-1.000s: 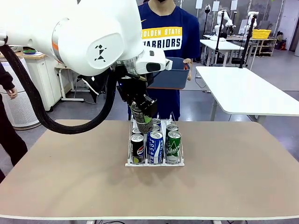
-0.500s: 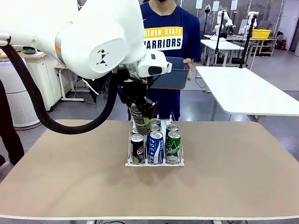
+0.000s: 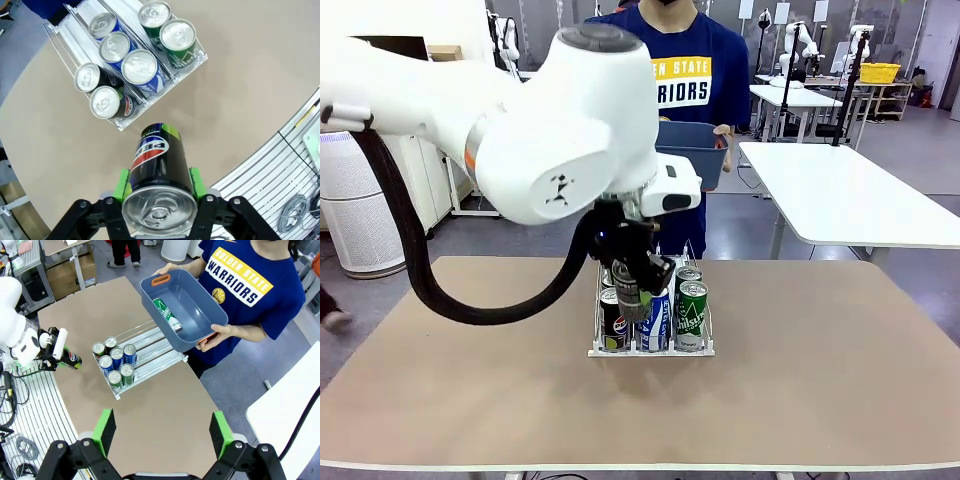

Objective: Fill the beverage cans into the dispenser.
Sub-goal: Place the picked Pepsi coke in the line of the Automatic Can Dispenser with the same cans.

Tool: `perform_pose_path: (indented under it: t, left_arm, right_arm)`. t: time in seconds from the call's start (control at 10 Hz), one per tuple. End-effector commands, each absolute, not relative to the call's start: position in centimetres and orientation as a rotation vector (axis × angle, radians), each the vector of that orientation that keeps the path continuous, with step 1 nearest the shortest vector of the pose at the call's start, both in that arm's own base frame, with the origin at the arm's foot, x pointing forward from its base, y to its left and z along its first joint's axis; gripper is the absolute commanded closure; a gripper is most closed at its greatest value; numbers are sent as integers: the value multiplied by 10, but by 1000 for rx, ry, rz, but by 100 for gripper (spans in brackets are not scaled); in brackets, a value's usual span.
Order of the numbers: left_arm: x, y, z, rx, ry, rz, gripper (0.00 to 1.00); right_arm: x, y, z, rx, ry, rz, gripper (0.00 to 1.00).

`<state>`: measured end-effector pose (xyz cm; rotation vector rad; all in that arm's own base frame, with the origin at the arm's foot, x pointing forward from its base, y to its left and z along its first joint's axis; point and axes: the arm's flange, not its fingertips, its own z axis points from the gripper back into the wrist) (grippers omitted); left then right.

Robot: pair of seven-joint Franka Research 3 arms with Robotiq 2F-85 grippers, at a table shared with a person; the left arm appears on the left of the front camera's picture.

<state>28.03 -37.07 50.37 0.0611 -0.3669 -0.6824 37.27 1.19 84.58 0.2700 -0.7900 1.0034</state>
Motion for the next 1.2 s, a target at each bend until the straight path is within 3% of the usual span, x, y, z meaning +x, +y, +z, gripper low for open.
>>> perform_pose_path:
  t: [0.0, 0.4, 0.6, 0.7, 0.9, 1.0, 1.1]
  left_arm:
    - [283, -369, 488, 44, -390, -674, 42]
    - [302, -365, 464, 41, -355, -700, 42]
    - [295, -368, 493, -40, -370, -744, 42]
    - [298, -365, 462, 40, -328, -689, 42]
    - [300, -367, 471, 21, -340, -705, 42]
    - [299, -370, 470, 126, -317, -719, 42]
    - [303, -369, 464, 115, -293, -725, 42]
  right_arm:
    - [372, 12, 846, 273, -792, 1003, 0]
    - [372, 12, 846, 273, -792, 1003, 0]
    - [372, 12, 846, 273, -792, 1003, 0]
    - [372, 12, 846, 273, -792, 1003, 0]
    - [372, 12, 846, 273, -792, 1003, 0]
    - [372, 12, 846, 273, -792, 1003, 0]
    - [372, 12, 846, 273, -792, 1003, 0]
